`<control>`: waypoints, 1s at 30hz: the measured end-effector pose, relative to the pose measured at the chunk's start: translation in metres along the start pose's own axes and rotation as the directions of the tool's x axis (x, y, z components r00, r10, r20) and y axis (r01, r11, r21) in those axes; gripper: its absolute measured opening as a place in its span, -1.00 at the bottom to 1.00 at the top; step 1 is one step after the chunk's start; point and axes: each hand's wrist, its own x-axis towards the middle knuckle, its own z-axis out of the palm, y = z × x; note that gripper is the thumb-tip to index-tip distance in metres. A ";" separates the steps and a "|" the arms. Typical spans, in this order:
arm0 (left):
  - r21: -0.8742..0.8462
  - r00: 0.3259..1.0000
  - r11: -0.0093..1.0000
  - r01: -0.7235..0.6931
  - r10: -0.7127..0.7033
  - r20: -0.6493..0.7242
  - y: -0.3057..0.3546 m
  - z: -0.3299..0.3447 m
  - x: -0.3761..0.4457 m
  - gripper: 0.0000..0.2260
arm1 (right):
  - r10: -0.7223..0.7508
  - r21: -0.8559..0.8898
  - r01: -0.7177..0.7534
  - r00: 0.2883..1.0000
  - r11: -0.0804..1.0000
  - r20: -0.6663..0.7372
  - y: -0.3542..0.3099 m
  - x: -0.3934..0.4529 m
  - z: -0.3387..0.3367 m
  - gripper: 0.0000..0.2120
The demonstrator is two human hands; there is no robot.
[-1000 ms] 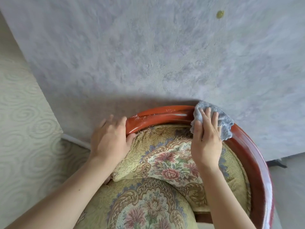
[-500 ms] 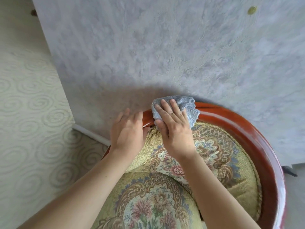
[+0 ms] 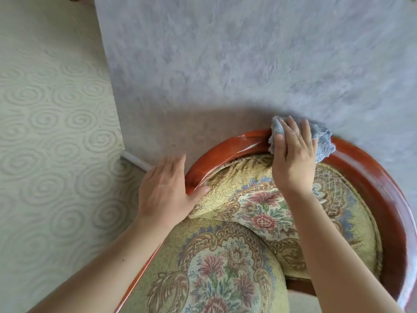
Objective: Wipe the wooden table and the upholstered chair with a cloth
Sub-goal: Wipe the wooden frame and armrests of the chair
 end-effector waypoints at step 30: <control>0.090 0.995 0.994 0.066 -0.072 0.069 -0.007 0.013 -0.030 -0.50 | -0.182 -0.075 0.192 0.976 0.978 0.123 -0.028 -0.008 0.015 -0.57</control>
